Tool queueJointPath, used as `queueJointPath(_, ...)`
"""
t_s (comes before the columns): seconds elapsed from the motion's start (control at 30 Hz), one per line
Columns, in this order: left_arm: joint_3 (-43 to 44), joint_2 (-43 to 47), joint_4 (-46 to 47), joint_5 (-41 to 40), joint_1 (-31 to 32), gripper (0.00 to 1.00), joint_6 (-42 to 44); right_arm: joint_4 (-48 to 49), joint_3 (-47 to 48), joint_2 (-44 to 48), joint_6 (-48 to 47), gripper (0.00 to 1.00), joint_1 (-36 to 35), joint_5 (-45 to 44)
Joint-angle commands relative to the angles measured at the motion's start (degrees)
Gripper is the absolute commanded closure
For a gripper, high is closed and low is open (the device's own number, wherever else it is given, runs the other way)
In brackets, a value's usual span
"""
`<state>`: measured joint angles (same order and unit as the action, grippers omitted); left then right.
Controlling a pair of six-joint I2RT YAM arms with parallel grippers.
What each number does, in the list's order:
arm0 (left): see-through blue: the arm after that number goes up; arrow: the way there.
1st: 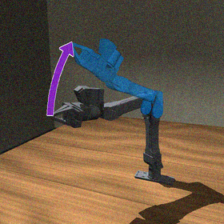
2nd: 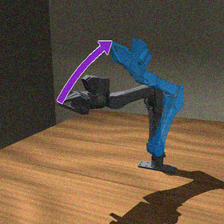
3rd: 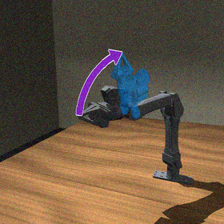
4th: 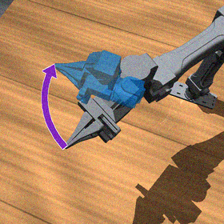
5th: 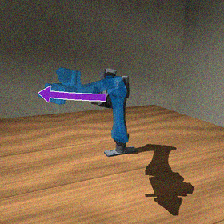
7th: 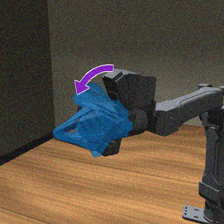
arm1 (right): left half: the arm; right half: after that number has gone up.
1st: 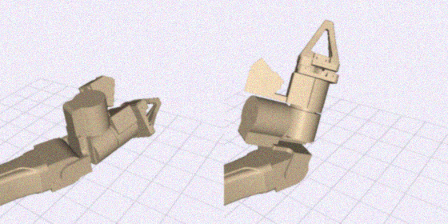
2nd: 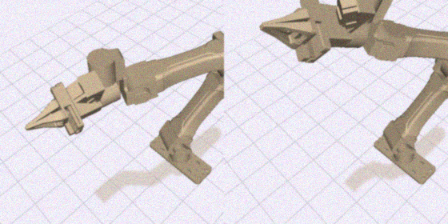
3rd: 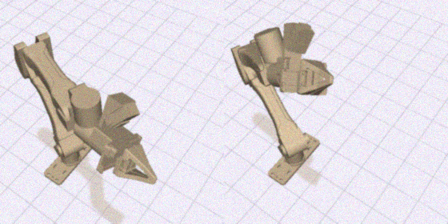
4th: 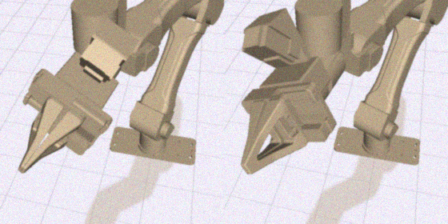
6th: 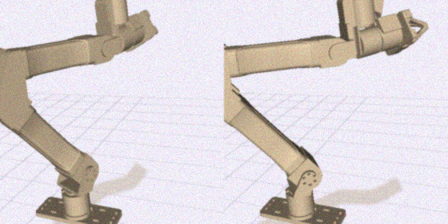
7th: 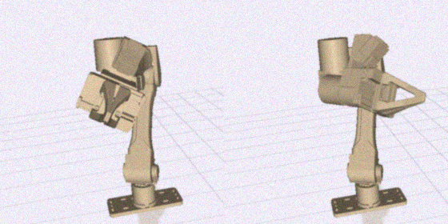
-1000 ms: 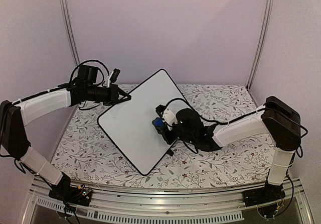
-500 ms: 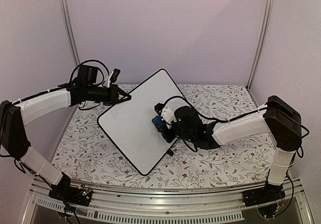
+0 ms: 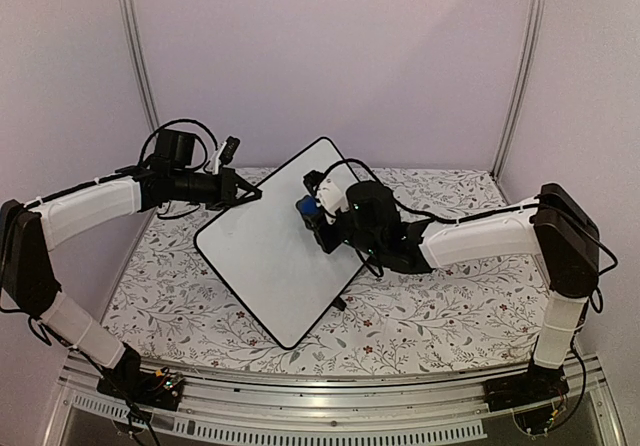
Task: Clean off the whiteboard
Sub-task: Erase the whiteboard at the center of the board.
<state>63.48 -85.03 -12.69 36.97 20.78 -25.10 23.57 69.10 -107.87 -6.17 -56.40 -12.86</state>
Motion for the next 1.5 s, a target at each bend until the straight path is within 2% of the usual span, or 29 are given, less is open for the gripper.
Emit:
queueJointPath(0.0,-0.8,-0.3,1.4,-0.4,0.1,1.00,3.0,-0.7,0.6,-2.6,0.5,0.69,1.0,1.6)
queueJointPath(0.2,-0.7,-0.8,1.4,-0.2,0.2,1.00,3.0,-0.6,-0.7,-3.4,2.1,0.69,2.1,4.7)
queueJointPath(0.7,-0.7,-0.3,1.5,-0.1,0.2,1.00,2.9,0.4,-10.8,-1.3,5.7,0.69,2.2,5.4)
queueJointPath(0.9,-0.7,-0.1,1.5,-0.2,0.2,1.00,2.9,0.6,-12.2,-0.4,5.9,0.69,2.1,5.3)
queueJointPath(1.1,-0.7,-0.1,1.5,0.0,0.2,1.00,2.9,0.6,-9.1,-0.5,5.5,0.69,2.1,4.8)
queueJointPath(1.47,-0.7,-0.4,1.4,-0.3,0.2,1.00,2.9,-0.1,2.8,-4.1,0.8,0.69,2.8,4.5)
